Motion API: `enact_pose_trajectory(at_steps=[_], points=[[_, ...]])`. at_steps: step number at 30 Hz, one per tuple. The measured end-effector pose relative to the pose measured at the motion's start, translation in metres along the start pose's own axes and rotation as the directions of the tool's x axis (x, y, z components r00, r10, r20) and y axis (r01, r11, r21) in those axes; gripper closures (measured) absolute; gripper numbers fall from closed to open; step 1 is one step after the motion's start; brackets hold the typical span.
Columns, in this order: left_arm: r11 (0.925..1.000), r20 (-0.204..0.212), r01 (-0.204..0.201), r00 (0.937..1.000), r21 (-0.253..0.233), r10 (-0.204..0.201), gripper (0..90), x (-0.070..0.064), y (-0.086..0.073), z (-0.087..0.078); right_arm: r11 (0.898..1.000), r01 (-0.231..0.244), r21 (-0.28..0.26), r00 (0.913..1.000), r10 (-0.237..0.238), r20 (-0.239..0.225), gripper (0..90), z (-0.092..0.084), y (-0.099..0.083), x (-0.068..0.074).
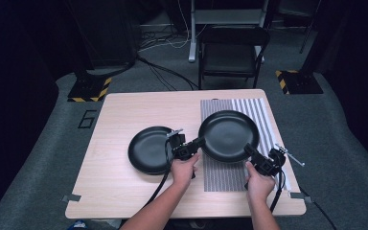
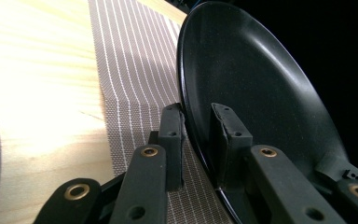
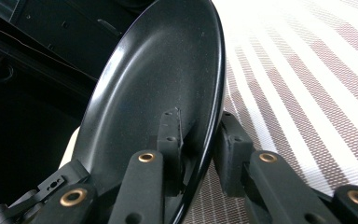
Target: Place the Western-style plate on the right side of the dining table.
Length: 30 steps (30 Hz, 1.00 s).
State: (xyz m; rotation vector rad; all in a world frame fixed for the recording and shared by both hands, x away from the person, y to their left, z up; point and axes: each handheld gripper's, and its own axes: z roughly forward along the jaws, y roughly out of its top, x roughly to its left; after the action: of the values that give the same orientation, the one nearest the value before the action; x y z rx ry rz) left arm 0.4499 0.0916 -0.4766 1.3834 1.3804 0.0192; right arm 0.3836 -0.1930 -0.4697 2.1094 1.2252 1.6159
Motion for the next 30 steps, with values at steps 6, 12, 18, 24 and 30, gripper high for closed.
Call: enact_pose_trajectory(at_steps=[6, 12, 18, 24, 30], points=[[1.0, 0.0, -0.003, 1.0, 0.005, 0.003, 75.2, -0.002, -0.001, 0.009, 1.0, 0.004, -0.006, 1.0, -0.004, 0.007, 73.8, 0.001, 0.004, -0.007], [1.0, 0.002, -0.001, 1.0, 0.006, 0.001, 75.3, -0.001, 0.0, 0.019, 1.0, -0.003, -0.006, 1.0, 0.003, 0.006, 73.7, 0.005, 0.008, -0.014], [0.9997, -0.012, 0.011, 0.9999, 0.022, -0.011, 75.3, 0.002, -0.003, 0.027, 1.0, -0.007, 0.011, 0.9999, 0.007, 0.014, 73.8, 0.012, 0.01, -0.02], [0.9993, -0.025, 0.023, 0.9994, 0.028, -0.022, 75.2, 0.003, -0.007, 0.036, 1.0, -0.023, 0.02, 0.9994, 0.022, 0.026, 73.8, 0.017, 0.008, -0.03], [0.9985, -0.026, 0.023, 0.9994, 0.051, -0.021, 75.2, 0.007, -0.011, 0.044, 0.999, -0.03, 0.028, 0.999, 0.029, 0.034, 73.8, 0.02, 0.008, -0.038]])
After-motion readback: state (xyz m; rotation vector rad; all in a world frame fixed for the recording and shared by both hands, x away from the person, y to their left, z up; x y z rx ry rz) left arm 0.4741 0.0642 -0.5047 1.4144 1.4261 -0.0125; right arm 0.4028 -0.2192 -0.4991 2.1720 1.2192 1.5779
